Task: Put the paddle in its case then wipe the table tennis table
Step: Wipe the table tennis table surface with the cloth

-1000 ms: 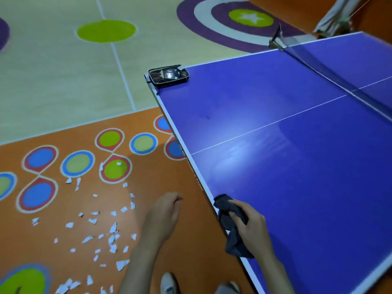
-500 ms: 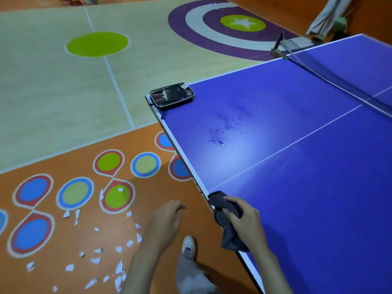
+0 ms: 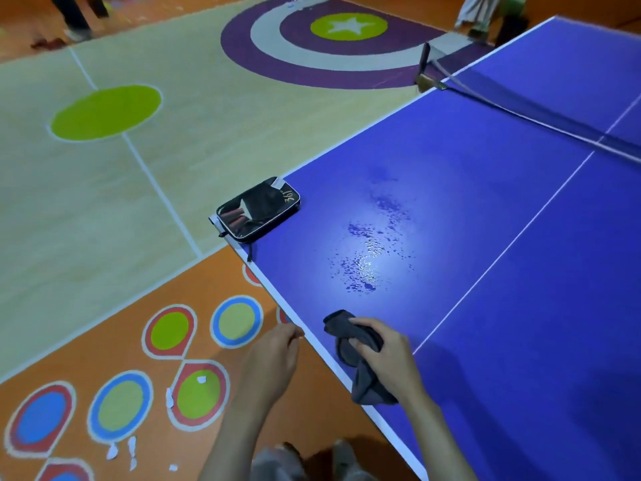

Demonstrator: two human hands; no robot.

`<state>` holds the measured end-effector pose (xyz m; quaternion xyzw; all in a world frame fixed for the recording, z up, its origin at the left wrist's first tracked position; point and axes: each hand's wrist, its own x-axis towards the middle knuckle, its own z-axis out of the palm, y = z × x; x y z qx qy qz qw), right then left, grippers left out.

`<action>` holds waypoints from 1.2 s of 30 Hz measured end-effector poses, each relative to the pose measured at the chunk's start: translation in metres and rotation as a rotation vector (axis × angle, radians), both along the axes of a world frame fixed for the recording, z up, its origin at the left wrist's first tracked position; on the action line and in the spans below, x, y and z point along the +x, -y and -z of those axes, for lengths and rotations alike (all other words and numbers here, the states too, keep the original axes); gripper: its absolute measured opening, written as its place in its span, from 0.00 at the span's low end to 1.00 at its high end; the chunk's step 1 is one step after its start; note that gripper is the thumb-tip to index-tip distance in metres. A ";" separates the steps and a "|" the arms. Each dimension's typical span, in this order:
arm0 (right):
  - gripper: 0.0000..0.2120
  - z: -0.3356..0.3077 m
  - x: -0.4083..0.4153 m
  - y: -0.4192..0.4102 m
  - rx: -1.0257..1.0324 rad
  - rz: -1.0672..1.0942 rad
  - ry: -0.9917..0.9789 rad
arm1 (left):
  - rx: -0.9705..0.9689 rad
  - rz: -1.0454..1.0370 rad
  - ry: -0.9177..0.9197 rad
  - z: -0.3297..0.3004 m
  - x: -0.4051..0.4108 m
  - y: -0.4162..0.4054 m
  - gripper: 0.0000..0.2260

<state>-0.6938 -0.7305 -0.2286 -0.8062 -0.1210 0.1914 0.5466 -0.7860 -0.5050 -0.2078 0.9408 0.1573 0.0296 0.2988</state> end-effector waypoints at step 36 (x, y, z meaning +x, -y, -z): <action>0.29 0.198 -0.021 -0.112 -0.744 0.770 0.011 | 0.256 0.612 0.115 0.207 0.341 -0.172 0.15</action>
